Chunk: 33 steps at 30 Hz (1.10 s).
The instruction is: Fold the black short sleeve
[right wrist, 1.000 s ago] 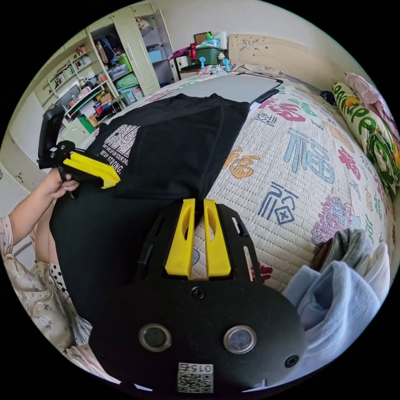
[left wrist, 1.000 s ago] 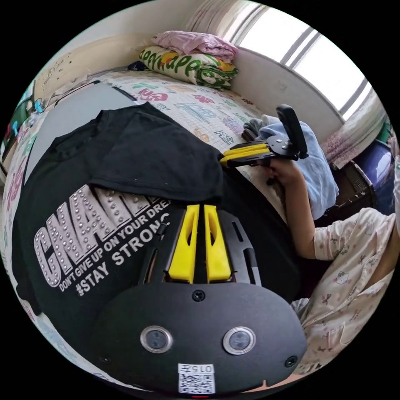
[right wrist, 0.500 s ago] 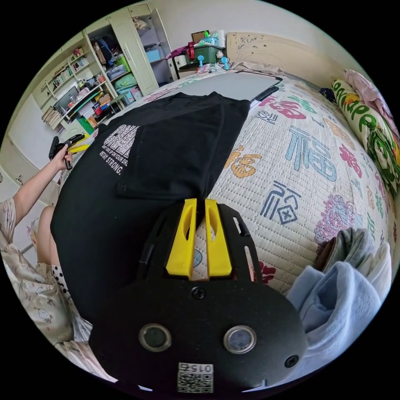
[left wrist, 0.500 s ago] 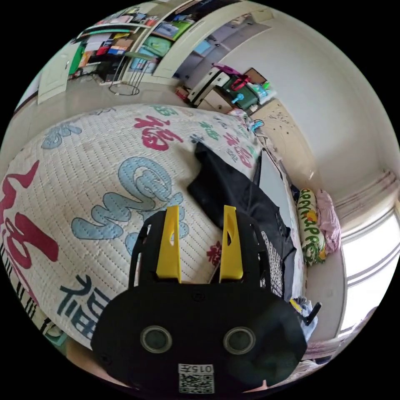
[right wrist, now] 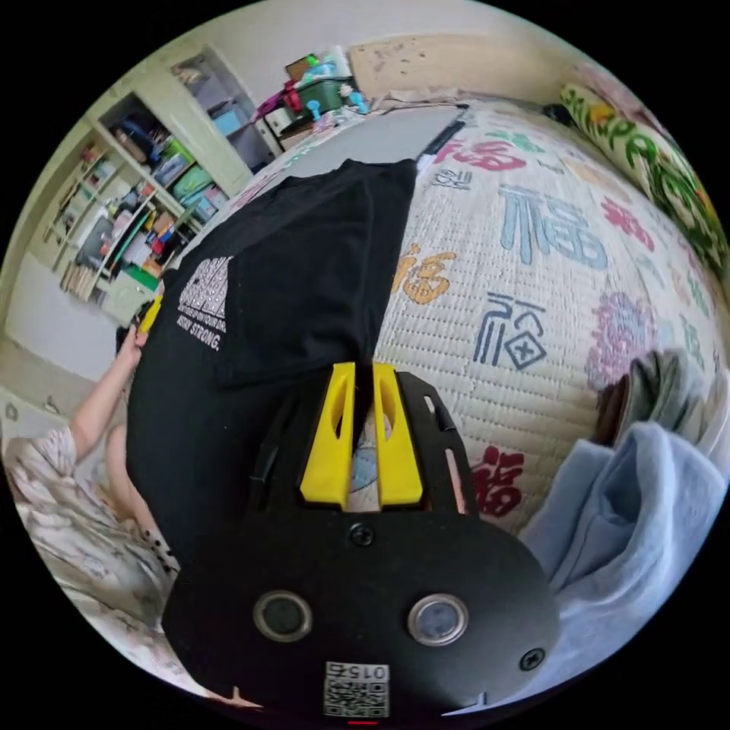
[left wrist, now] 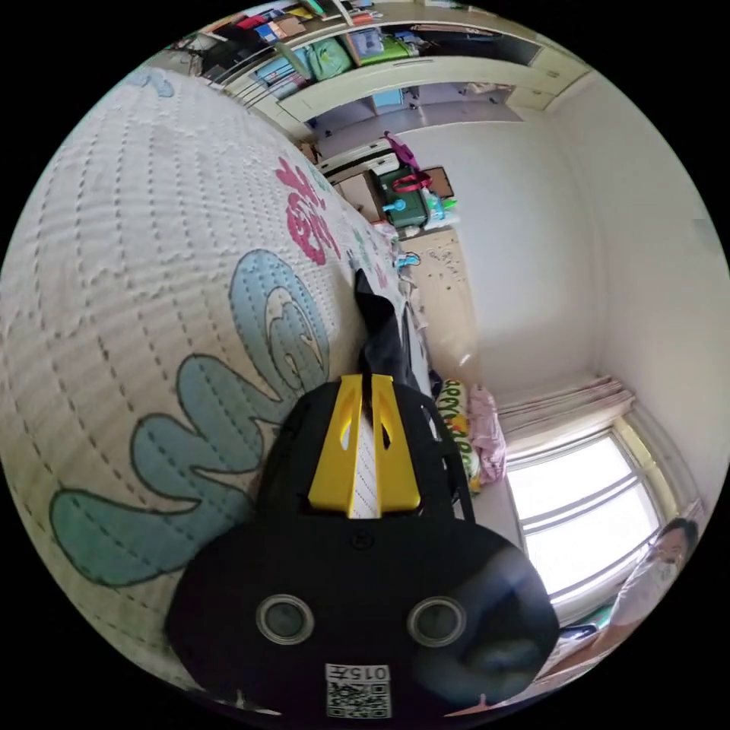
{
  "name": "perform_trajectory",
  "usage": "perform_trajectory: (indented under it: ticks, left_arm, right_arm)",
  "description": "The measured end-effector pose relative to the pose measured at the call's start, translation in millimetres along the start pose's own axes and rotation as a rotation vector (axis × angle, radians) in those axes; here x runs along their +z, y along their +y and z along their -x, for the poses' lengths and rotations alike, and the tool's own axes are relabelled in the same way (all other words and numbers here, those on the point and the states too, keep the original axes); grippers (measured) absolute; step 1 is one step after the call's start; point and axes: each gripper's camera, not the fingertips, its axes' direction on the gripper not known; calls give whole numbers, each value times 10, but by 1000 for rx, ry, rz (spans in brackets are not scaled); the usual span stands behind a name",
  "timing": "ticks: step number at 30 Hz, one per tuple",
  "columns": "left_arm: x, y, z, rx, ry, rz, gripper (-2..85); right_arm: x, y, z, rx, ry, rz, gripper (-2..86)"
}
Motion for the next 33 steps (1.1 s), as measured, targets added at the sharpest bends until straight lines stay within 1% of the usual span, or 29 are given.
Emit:
perform_trajectory:
  ticks: [1, 3, 5, 6, 8, 10, 12, 13, 14, 15, 17, 18, 20, 21, 22, 23, 24, 26, 29, 33]
  left_arm:
    - [-60, 101, 119, 13, 19, -2, 3]
    - [-109, 235, 208, 51, 4, 5, 1]
    - [-192, 396, 413, 69, 49, -22, 0]
    - [-212, 430, 474, 72, 68, -29, -1]
    - [-265, 544, 650, 100, 128, -37, -1]
    - [-262, 608, 727, 138, 168, -6, -1]
    - [-234, 627, 842, 119, 171, 35, 0]
    - [-229, 650, 923, 105, 176, 47, 1]
    - [-234, 682, 967, 119, 188, 52, 2]
    - [-234, 693, 988, 121, 190, 57, 2]
    - [-240, 715, 1115, 94, 190, 57, 3]
    - [-241, 721, 1143, 92, 199, 56, 3]
    - [-207, 726, 1242, 47, 181, 68, 3]
    - [-191, 718, 1272, 29, 175, 73, 2]
    - [-170, 703, 1318, 8, 175, 78, 2]
    - [-155, 696, 1341, 1, 177, 80, 2]
    - [-147, 692, 1348, 0, 177, 81, 2]
    - [-107, 655, 1389, -22, 188, 89, 3]
    - [-50, 597, 1399, -44, 192, 95, 3]
    - [45, 455, 1386, -86, 207, 137, 2]
  right_arm:
    - [-4, 43, -120, 69, -13, 16, 68]
    - [-100, 164, -99, 110, 65, -24, 81]
    - [-281, 232, 143, 126, 190, -106, 90]
    - [-325, 223, 255, 111, 220, -135, 91]
    - [-399, 36, 863, -1, 348, -231, 97]
    - [-352, -220, 1365, -98, 407, -283, 98]
    - [-255, -508, 1850, -221, 317, -341, 95]
    - [-125, -734, 2148, -306, 194, -358, 94]
    - [76, -994, 2435, -368, 60, -354, 93]
    - [215, -1136, 2597, -403, -3, -343, 94]
    - [956, -1689, 3246, -495, -155, -255, 94]
    - [1185, -1834, 3388, -496, -190, -218, 95]
    - [2190, -2366, 3821, -466, -371, -37, 96]
    - [2445, -2473, 3899, -450, -392, 2, 96]
    - [2944, -2639, 4045, -410, -360, 58, 99]
    - [3391, -2764, 4165, -372, -273, 112, 105]
    - [3589, -2811, 4216, -361, -230, 133, 110]
    - [4180, -2921, 4375, -340, -54, 160, 126]
    - [4645, -2993, 4483, -340, 70, 141, 133]
    - [5144, -3076, 4382, -286, 127, 193, 130]
